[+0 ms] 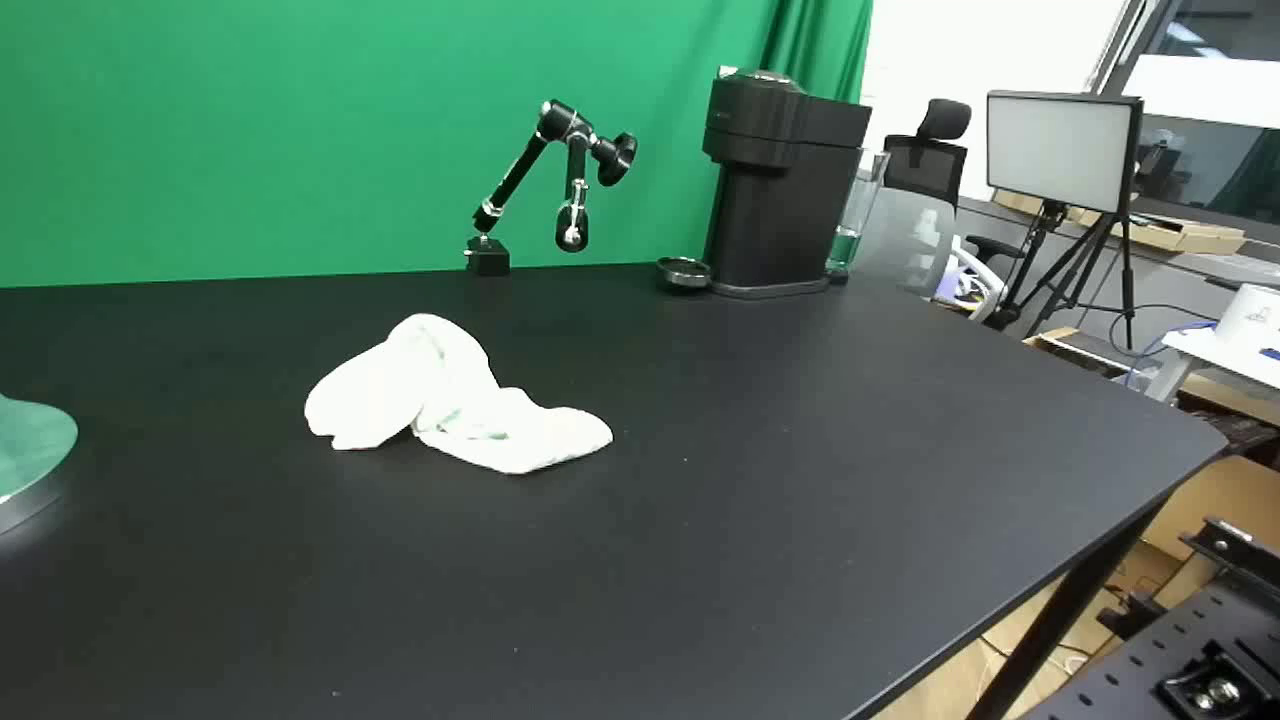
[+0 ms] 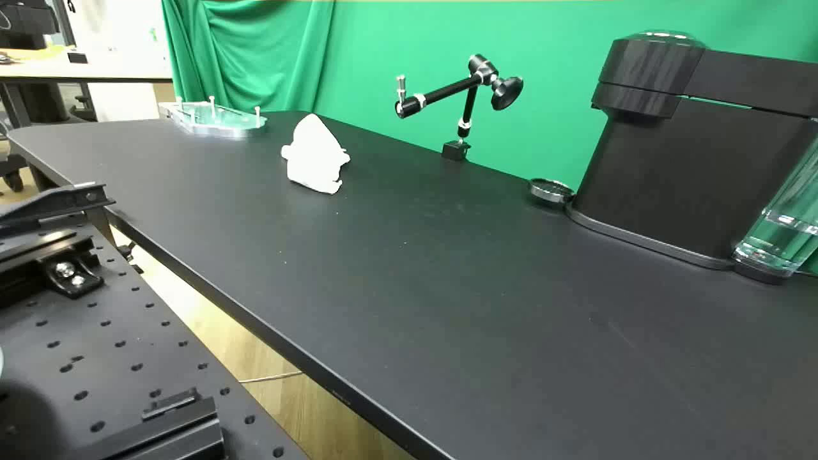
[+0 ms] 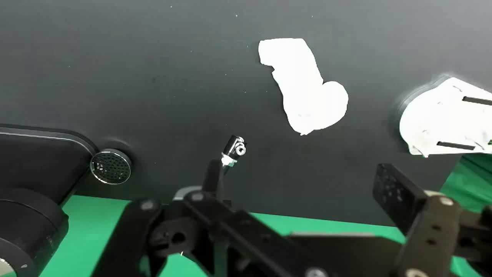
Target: Hang the cloth on the black stand
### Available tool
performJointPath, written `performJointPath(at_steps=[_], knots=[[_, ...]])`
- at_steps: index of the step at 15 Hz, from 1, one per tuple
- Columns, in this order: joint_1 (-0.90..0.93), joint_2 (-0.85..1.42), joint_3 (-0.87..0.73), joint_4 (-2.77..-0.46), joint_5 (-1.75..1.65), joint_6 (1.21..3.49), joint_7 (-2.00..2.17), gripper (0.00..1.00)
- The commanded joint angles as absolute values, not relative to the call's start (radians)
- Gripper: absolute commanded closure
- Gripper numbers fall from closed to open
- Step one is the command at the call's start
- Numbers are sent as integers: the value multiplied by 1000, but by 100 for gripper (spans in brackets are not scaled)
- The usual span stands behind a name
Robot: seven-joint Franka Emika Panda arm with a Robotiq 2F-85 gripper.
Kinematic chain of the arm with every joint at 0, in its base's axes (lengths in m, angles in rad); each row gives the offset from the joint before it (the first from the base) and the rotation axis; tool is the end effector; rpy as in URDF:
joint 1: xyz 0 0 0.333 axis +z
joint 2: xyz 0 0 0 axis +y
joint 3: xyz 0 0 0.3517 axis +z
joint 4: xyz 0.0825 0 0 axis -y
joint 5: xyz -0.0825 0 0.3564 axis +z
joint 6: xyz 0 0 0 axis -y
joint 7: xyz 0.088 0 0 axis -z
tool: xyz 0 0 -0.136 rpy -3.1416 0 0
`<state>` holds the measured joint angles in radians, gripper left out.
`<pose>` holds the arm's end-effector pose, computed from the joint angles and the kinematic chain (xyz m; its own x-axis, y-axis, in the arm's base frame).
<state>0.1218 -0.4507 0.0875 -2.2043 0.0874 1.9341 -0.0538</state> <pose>0.3864 0.0968 0.5831 0.9576 0.2248 0.1801 0.2352 -0.9712 -0.0382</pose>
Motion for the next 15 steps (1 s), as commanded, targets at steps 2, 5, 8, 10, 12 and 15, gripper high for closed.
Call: performJointPath(at_steps=[2,5,8,10,12,15], knots=[[122,-450,88,-2201,87,1933,-53,0],[122,-451,88,-2201,87,1933,-53,0],[122,-451,88,-2201,87,1933,-53,0],[122,-451,88,-2201,87,1933,-53,0],[117,-446,97,-2197,61,1938,-52,0],[137,-401,112,-2196,-3,1949,-153,0]])
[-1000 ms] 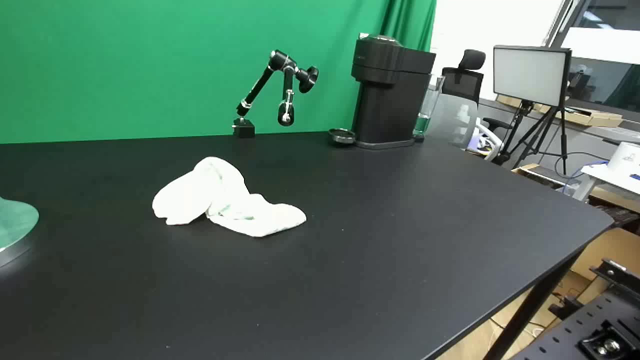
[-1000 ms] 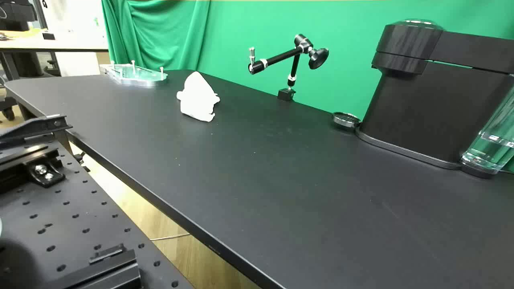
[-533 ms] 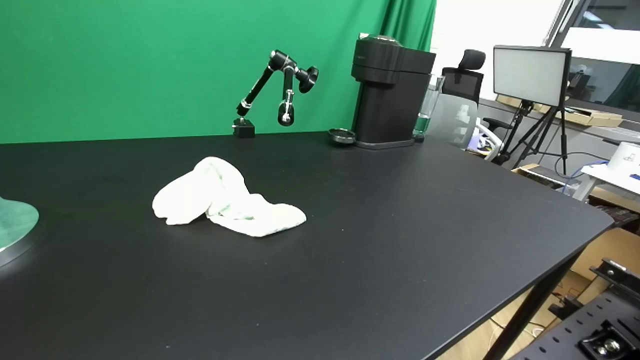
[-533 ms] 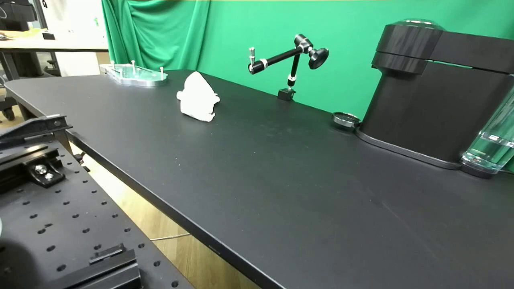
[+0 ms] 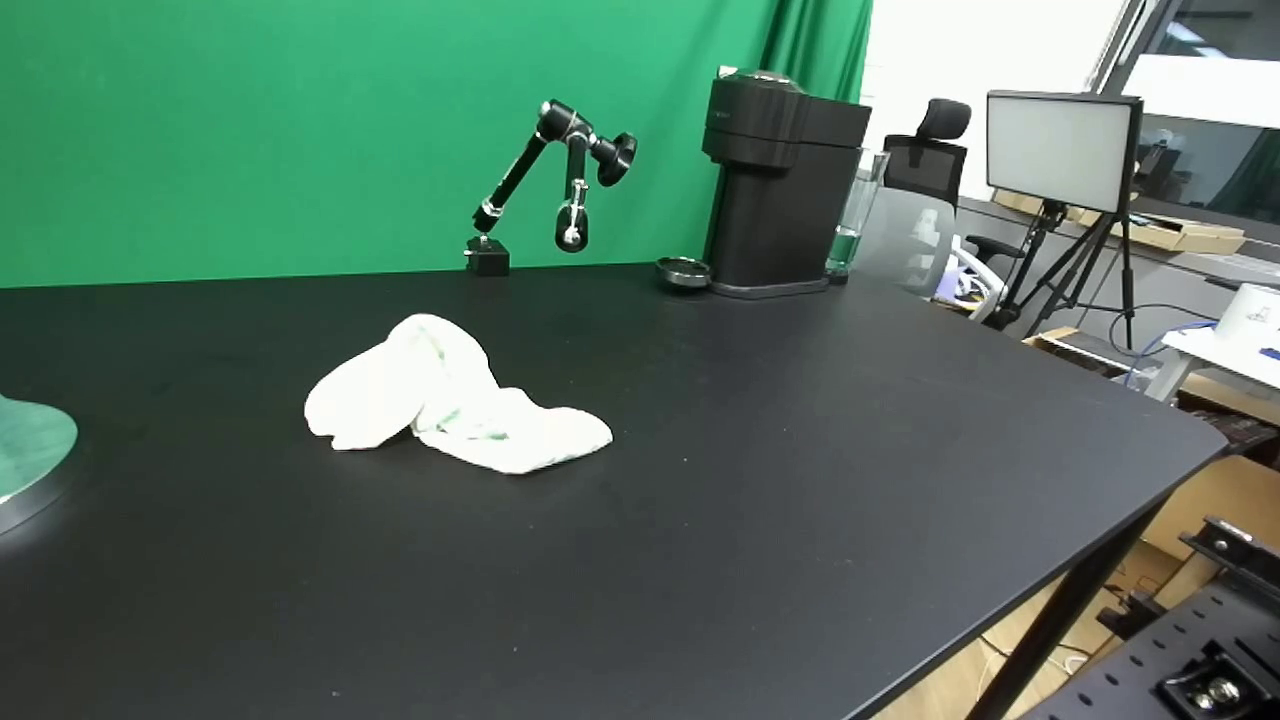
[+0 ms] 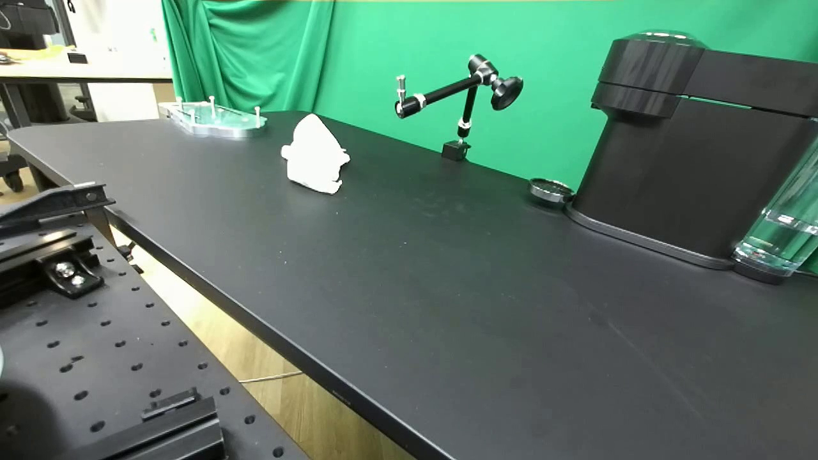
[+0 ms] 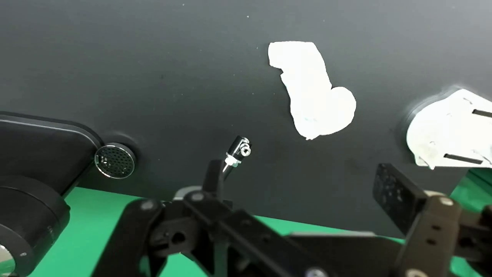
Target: Hang the cloth on the black stand
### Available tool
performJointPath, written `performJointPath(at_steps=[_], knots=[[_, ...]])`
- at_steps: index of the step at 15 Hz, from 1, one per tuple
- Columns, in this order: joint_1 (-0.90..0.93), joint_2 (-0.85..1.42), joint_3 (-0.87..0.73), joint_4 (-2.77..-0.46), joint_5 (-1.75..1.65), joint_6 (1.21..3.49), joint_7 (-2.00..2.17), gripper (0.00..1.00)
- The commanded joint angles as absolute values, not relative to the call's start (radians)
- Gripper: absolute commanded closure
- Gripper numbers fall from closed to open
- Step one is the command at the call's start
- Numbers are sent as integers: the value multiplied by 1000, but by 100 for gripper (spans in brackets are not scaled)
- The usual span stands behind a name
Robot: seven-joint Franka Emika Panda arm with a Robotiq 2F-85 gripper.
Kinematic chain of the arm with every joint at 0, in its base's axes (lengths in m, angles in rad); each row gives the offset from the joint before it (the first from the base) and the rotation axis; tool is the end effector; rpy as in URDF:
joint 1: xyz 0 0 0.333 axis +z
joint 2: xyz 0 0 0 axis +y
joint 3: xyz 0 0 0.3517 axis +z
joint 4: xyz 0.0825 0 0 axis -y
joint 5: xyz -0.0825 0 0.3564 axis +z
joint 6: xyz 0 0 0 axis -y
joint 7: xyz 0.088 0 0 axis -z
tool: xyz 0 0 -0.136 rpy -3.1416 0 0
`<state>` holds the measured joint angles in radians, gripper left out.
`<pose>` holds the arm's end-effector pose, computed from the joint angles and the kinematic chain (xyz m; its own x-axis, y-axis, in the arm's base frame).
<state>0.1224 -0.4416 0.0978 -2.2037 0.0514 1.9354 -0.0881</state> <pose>0.3884 0.0987 0.5796 0.9445 0.2807 0.1709 0.2838 -0.9588 0.0064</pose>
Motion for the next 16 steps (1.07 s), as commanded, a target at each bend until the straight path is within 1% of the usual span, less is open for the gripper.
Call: performJointPath(at_steps=[1,9,10,16], knots=[[147,-378,118,-2201,-23,1964,-200,0],[224,-165,139,-2241,-49,2144,-529,0],[215,-190,144,-2246,-45,2130,-470,0],[217,-144,151,-2245,-50,2153,-505,0]])
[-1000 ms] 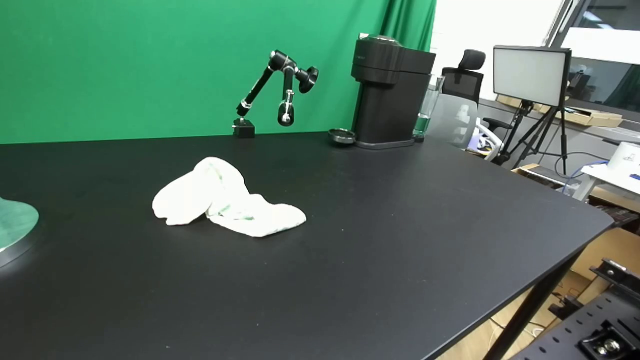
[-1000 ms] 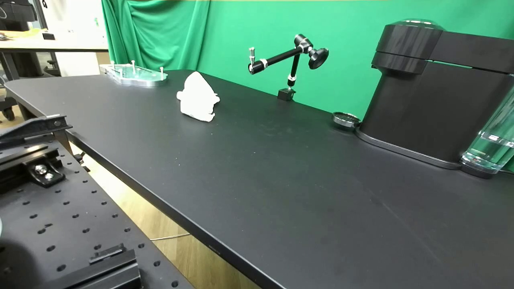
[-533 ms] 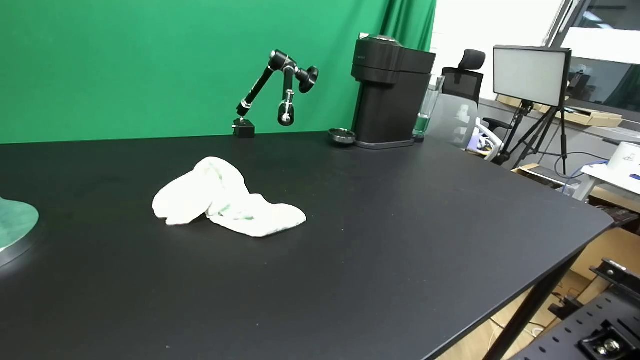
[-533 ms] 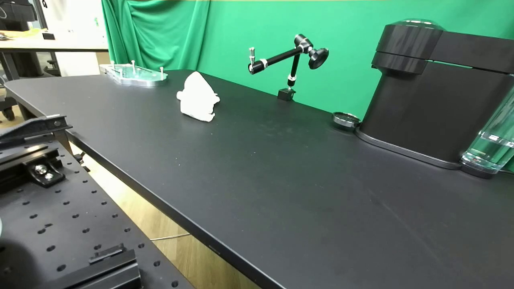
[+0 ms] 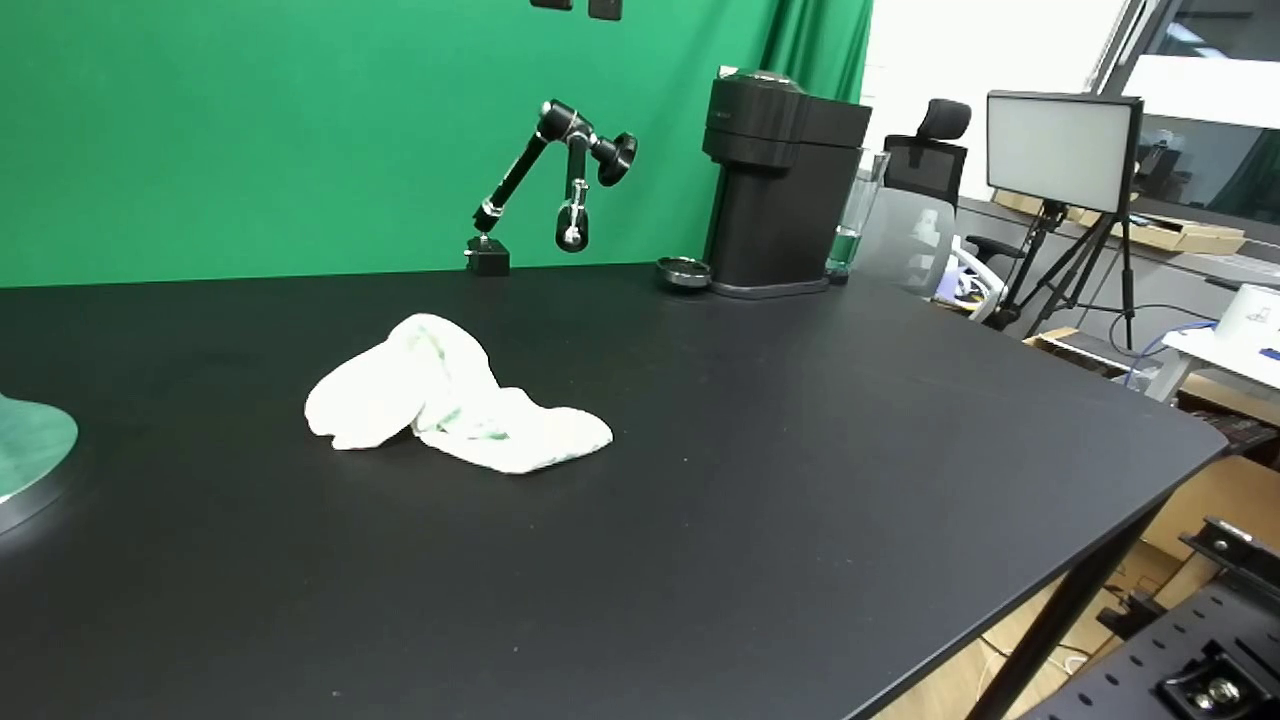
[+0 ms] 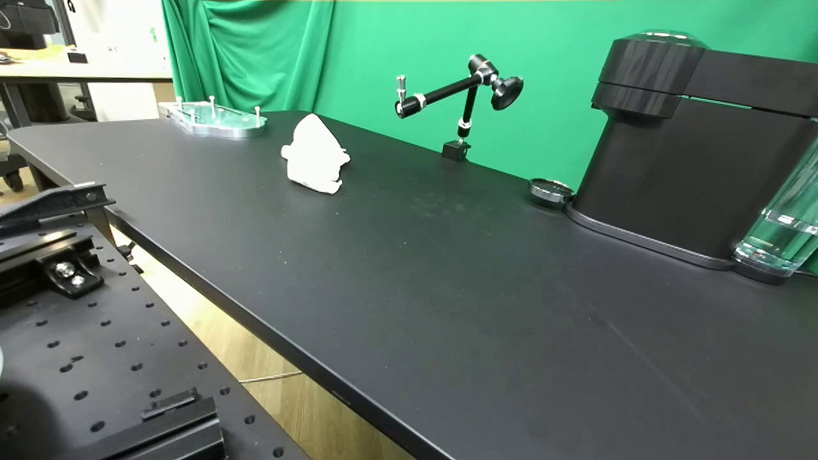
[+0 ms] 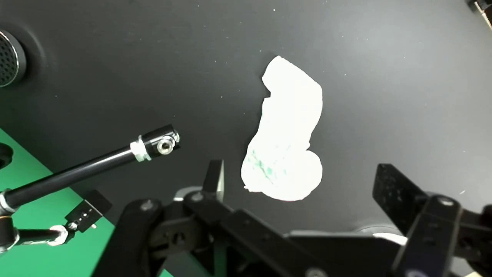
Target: Hang the cloth on the black stand
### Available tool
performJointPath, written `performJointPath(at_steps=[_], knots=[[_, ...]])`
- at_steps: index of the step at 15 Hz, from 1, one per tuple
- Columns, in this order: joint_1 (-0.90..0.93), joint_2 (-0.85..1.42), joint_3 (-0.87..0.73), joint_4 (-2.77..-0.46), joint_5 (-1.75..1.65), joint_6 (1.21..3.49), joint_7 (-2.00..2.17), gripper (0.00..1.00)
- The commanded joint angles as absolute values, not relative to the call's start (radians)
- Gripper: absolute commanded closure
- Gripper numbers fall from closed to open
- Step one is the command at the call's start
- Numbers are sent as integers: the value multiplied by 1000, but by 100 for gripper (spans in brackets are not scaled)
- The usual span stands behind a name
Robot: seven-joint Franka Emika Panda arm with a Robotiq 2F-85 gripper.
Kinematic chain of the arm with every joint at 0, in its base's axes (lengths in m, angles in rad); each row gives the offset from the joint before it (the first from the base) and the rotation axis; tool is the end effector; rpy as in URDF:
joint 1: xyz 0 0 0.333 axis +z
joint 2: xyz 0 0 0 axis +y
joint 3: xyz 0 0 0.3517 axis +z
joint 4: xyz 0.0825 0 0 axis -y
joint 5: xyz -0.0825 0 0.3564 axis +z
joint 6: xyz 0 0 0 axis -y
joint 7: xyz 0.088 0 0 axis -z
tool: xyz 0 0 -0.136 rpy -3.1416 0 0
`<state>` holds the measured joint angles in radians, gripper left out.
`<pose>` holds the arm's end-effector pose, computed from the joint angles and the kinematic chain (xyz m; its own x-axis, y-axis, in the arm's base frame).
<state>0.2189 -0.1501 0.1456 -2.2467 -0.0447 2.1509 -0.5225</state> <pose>0.4434 0.1680 0.4539 0.6136 0.7895 0.0147 0.7864 -0.6127 0.0780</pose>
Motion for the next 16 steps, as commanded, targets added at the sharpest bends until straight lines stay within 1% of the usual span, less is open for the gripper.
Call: performJointPath(at_steps=[1,6,13,16], knots=[[218,-123,153,-2241,-48,2159,-495,0],[217,11,167,-2221,-10,2201,-481,0],[234,269,178,-2168,-220,2450,-259,0],[253,353,169,-2124,-268,2494,-203,0]])
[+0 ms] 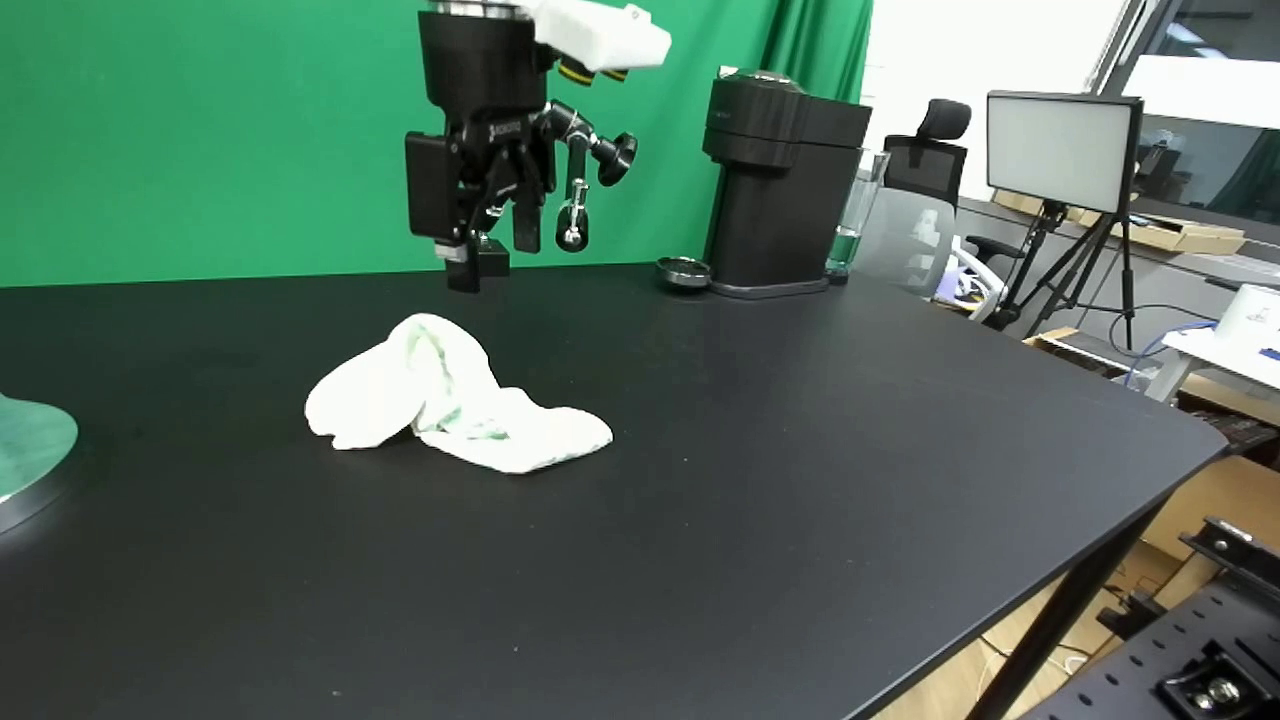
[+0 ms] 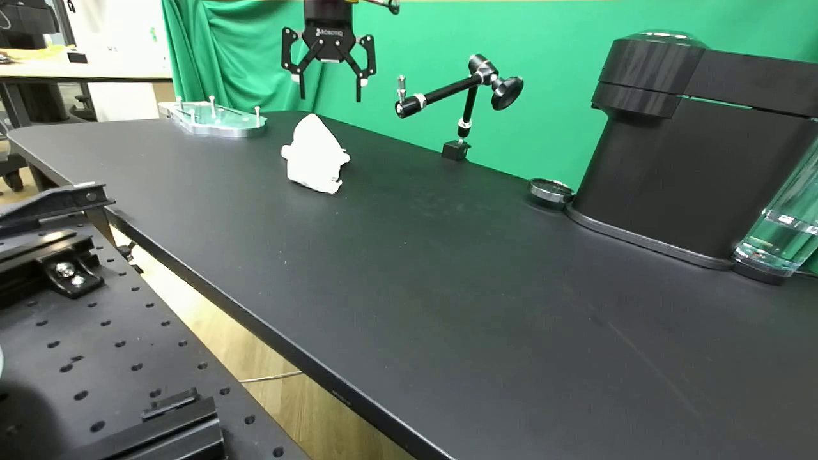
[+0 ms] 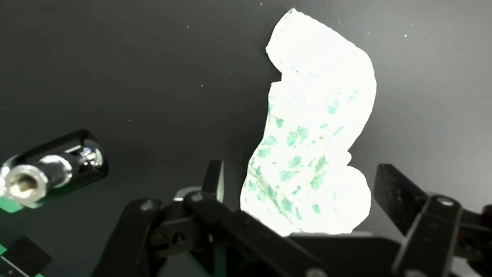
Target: Hang the cloth on the black stand
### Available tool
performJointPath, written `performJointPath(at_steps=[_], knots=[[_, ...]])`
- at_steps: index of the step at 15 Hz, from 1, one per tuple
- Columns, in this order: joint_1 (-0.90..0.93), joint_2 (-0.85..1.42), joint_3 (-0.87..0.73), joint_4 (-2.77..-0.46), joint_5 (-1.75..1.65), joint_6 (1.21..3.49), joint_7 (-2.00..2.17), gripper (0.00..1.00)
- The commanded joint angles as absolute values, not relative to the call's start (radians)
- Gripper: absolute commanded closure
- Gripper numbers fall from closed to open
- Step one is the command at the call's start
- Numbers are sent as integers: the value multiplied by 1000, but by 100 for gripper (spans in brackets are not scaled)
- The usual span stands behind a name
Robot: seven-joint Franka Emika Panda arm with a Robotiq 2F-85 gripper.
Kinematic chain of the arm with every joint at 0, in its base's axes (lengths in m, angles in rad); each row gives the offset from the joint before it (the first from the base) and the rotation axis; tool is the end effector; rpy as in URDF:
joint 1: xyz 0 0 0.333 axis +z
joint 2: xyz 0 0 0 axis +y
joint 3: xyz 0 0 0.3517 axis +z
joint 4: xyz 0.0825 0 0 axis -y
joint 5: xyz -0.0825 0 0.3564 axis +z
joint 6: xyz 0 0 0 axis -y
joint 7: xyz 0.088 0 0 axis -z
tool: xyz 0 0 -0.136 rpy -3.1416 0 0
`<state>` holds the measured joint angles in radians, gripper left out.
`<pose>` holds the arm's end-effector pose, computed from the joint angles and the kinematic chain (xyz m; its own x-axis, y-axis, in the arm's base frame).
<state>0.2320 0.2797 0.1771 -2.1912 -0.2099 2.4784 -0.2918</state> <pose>0.5082 0.2154 0.2874 0.6540 0.7564 -0.0153 0.7547 -0.6509 0.0815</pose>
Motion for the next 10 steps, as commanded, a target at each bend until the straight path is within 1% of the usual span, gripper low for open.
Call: performJointPath(at_steps=[1,4,5,6,10], knots=[[265,374,162,-2109,-289,2508,-180,0],[286,432,155,-2058,-319,2505,-147,0],[287,448,158,-2043,-313,2500,-146,25],[289,461,158,-2031,-310,2494,-144,27],[279,501,180,-1991,-264,2450,-173,55]])
